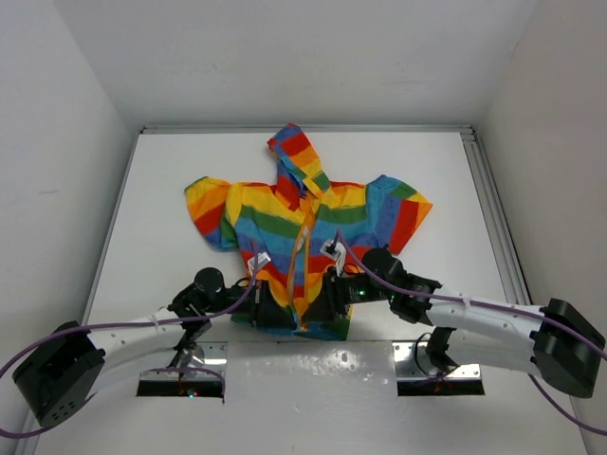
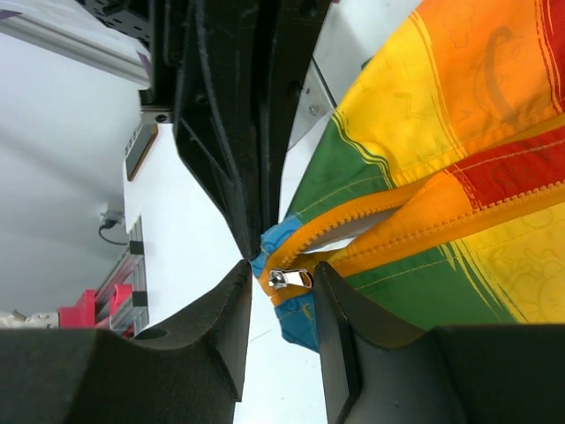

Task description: Zip up the jacket

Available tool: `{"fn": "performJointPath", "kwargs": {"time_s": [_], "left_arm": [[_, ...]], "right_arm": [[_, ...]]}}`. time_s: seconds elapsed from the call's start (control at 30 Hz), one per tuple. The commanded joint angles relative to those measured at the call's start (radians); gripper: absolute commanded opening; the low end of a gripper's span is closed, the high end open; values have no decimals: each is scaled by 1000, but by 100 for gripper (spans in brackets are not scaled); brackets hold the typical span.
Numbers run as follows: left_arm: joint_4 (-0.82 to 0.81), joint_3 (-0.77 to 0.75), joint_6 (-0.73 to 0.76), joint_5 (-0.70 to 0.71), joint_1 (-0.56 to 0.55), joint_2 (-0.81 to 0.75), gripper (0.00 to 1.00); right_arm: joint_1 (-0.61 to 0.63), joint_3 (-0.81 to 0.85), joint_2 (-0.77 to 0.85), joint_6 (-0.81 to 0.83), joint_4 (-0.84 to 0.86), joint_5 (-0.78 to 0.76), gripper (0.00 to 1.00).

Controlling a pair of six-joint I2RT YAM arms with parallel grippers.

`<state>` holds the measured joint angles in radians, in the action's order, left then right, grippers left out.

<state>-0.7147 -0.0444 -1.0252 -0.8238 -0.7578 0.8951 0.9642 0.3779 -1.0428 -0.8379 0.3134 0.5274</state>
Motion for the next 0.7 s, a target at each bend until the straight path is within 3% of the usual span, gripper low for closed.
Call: {"fn": "performJointPath", "kwargs": {"time_s": [0.0,0.43,0.53,0.67], "left_arm": [[-58,115,17,-5,-6,-2,0],[-58,115,14,-5,-6,-2,0],[-58,113,14,-5,-6,-2,0],[-58,112,14,-5,-6,-2,0]], "right_arm": [[-1,7,33,6,39,20,33],[-1,3,10,0,53,9,29],[-1,12,-2,-3,59,10,22],[2,23,-16,0,59,11,22]]}}
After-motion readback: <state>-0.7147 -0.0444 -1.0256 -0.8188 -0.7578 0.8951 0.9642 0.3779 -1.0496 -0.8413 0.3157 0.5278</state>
